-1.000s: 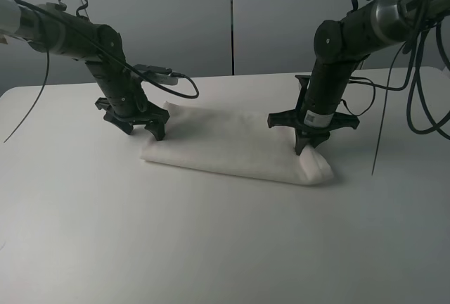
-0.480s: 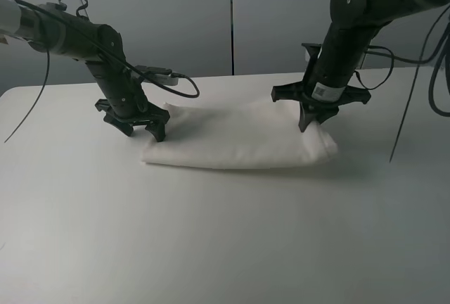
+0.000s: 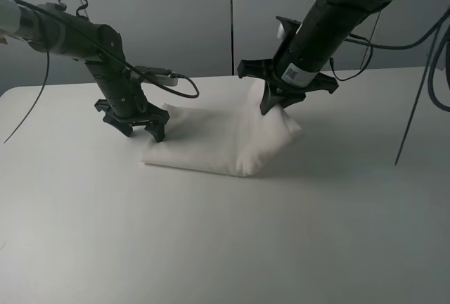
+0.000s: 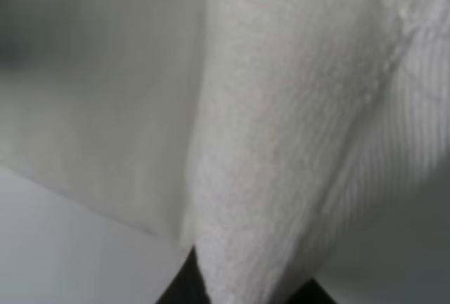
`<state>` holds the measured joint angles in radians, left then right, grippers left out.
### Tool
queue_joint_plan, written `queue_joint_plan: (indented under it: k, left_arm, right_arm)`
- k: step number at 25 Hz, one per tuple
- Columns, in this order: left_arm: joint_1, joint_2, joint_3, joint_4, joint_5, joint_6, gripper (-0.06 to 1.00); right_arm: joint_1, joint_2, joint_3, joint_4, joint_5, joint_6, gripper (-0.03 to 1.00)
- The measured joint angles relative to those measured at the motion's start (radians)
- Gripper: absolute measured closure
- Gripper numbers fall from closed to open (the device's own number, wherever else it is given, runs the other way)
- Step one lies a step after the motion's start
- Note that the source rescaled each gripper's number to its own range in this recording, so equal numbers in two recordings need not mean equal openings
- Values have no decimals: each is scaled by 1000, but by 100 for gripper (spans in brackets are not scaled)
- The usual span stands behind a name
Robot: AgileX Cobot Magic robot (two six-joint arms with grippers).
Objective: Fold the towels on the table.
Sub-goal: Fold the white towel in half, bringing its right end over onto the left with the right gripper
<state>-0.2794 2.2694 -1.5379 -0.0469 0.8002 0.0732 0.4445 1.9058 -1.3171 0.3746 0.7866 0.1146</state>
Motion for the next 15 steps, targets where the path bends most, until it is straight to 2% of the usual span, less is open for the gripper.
queue_joint_plan:
  k: [6, 11, 15]
  left_arm:
    - [0, 0, 0, 0, 0, 0, -4]
    - [0, 0, 0, 0, 0, 0, -4]
    - [0, 0, 0, 0, 0, 0, -4]
  right_arm:
    - [47, 0, 0, 172, -135, -68, 95]
    - [49, 10, 0, 361, -168, -206, 95]
    - [62, 49, 0, 459, -189, -282, 95]
